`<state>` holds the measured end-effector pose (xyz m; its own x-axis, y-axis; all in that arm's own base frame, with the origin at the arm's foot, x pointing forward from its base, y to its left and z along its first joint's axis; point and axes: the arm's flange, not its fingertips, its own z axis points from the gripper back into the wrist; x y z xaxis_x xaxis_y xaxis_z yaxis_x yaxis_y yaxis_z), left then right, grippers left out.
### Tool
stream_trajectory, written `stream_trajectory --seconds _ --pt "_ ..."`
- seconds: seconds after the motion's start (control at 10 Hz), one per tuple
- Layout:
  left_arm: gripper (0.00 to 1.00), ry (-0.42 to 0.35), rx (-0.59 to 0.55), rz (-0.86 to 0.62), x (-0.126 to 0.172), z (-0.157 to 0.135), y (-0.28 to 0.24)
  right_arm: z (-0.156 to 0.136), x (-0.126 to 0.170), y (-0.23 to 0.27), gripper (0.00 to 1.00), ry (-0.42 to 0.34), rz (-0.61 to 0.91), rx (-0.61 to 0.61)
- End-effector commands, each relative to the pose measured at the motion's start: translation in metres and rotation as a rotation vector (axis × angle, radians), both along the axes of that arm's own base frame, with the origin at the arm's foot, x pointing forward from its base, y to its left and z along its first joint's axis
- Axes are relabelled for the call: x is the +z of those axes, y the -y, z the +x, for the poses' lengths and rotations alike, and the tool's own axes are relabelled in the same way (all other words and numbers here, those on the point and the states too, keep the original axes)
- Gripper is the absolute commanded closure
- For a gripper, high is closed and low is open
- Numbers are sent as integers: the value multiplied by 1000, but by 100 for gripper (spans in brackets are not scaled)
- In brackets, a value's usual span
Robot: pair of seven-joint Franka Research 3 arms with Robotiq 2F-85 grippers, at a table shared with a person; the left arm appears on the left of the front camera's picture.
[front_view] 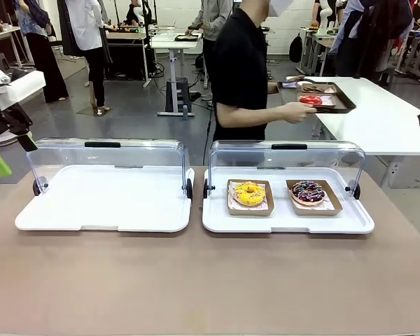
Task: Provide the desired donut to the person.
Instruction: Place the picked Paper togo box onto the Handle tray extended by the person.
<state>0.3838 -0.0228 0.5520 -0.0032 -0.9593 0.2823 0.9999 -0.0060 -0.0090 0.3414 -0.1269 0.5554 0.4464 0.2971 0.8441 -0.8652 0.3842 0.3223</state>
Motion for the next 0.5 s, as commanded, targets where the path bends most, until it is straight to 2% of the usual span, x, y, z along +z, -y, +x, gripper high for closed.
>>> stream_trajectory --seconds 0.0,0.3,0.4 --pt "0 -29 -25 -122 10 19 -12 2 1 -1 0 14 22 6" --pt "0 18 -29 -534 21 12 -58 2 1 -1 0 14 22 6" --pt "0 18 -43 -601 25 17 -77 2 1 -1 0 14 22 6"
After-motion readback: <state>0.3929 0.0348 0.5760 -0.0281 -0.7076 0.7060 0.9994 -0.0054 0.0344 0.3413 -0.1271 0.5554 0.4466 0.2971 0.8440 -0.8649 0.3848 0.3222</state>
